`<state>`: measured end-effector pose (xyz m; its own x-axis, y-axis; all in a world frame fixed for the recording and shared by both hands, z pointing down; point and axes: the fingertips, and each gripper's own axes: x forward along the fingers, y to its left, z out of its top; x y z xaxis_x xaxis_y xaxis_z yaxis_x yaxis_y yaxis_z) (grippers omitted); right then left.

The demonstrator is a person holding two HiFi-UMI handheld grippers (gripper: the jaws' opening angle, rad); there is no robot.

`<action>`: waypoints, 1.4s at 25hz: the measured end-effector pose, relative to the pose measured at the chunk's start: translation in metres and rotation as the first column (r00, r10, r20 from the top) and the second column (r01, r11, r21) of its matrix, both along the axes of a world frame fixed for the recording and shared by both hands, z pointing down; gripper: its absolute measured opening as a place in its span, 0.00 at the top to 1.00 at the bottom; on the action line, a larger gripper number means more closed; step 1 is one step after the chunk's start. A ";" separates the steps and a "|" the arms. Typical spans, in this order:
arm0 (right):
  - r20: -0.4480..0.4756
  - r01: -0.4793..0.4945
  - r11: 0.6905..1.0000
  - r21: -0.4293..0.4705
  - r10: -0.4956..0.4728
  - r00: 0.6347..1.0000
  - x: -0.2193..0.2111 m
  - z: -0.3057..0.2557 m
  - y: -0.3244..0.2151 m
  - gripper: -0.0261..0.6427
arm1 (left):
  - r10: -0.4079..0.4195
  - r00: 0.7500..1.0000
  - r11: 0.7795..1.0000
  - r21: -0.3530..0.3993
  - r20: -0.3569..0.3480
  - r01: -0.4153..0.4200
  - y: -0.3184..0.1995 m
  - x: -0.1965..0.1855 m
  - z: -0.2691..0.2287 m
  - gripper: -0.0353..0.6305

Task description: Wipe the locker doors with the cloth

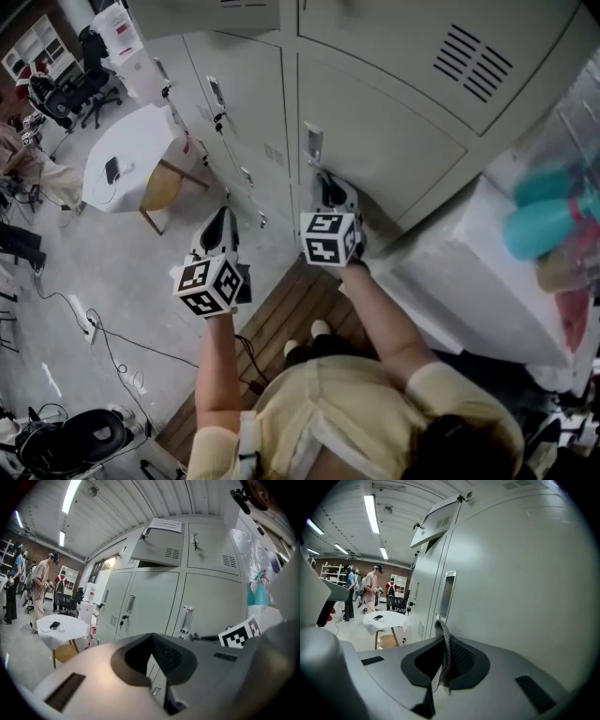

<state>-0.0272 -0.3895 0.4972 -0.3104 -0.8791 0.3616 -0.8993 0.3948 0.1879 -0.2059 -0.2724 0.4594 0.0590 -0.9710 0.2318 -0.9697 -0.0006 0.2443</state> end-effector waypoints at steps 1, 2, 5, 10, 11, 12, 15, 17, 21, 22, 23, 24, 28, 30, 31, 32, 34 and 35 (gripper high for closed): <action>-0.001 -0.008 1.000 0.001 0.008 1.000 0.003 0.000 0.001 0.93 | 0.005 1.000 1.000 -0.001 0.001 -0.005 -0.001 0.001 0.000 0.94; -0.003 -0.016 1.000 0.001 0.016 1.000 0.006 0.001 0.002 0.93 | 0.012 1.000 1.000 -0.002 0.003 -0.012 -0.001 0.002 0.000 0.94; -0.003 -0.040 0.999 0.002 0.040 0.999 0.016 0.002 0.006 0.93 | 0.033 0.999 0.999 0.000 0.004 -0.033 -0.004 0.007 -0.001 0.94; -0.009 -0.083 0.997 0.004 0.083 0.997 0.036 0.001 0.014 0.93 | 0.070 0.998 0.998 0.004 -0.001 -0.070 -0.008 0.021 -0.001 0.94; -0.011 -0.093 0.996 0.004 0.093 0.996 0.040 0.001 0.016 0.93 | 0.080 0.997 0.997 0.004 -0.002 -0.080 -0.009 0.024 -0.001 0.94; -0.013 -0.103 0.995 0.004 0.103 0.995 0.045 0.001 0.018 0.93 | 0.091 0.996 0.996 0.005 -0.002 -0.091 -0.009 0.028 -0.001 0.94; -0.018 -0.133 0.991 0.003 0.133 0.991 0.057 0.003 0.024 0.93 | 0.124 0.992 0.992 0.006 -0.005 -0.124 -0.011 0.041 -0.001 0.94; -0.023 -0.155 0.988 -0.001 0.155 0.988 0.065 0.003 0.028 0.93 | 0.143 0.990 0.990 0.007 -0.005 -0.143 -0.011 0.047 -0.001 0.94; -0.028 -0.196 0.980 0.008 0.197 0.980 0.079 0.002 0.034 0.93 | 0.172 0.985 0.985 0.011 -0.009 -0.172 -0.010 0.058 -0.001 0.94; -0.028 -0.208 0.978 0.006 0.209 0.978 0.083 0.002 0.036 0.93 | 0.179 0.984 0.984 0.012 -0.010 -0.179 -0.010 0.060 -0.002 0.94; -0.031 -0.221 0.975 0.003 0.221 0.975 0.087 0.003 0.038 0.93 | 0.186 0.982 0.982 0.014 -0.011 -0.186 -0.010 0.063 -0.002 0.94; -0.036 -0.234 0.972 0.004 0.234 0.972 0.090 0.003 0.039 0.93 | 0.194 0.981 0.981 0.015 -0.013 -0.193 -0.009 0.066 -0.002 0.94; -0.058 -0.279 0.960 0.006 0.279 0.959 0.105 0.004 0.046 0.93 | 0.222 0.975 0.975 0.021 -0.016 -0.221 -0.007 0.077 -0.002 0.94; -0.060 -0.300 0.954 0.007 0.300 0.952 0.111 0.003 0.049 0.93 | 0.233 0.972 0.972 0.024 -0.017 -0.232 -0.006 0.081 -0.002 0.94; -0.061 -0.310 0.951 0.008 0.310 0.949 0.114 0.003 0.051 0.93 | 0.238 0.971 0.971 0.025 -0.018 -0.237 -0.005 0.083 -0.002 0.94; -0.062 -0.319 0.948 0.010 0.319 0.946 0.117 0.002 0.052 0.93 | 0.242 0.970 0.970 0.026 -0.018 -0.242 -0.004 0.085 -0.002 0.94; -0.062 -0.338 0.941 0.011 0.338 0.939 0.121 0.000 0.056 0.93 | 0.250 0.968 0.968 0.027 -0.020 -0.250 -0.001 0.087 -0.003 0.94; -0.062 -0.346 0.938 0.012 0.346 0.936 0.122 0.000 0.058 0.93 | 0.253 0.967 0.967 0.028 -0.020 -0.253 0.000 0.088 -0.003 0.94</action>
<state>0.0952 -0.3320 0.4967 0.0360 -0.9285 0.3695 -0.9669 0.0611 0.2477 -0.1179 -0.2722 0.4564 0.3087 -0.9291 0.2037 -0.9312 -0.2516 0.2637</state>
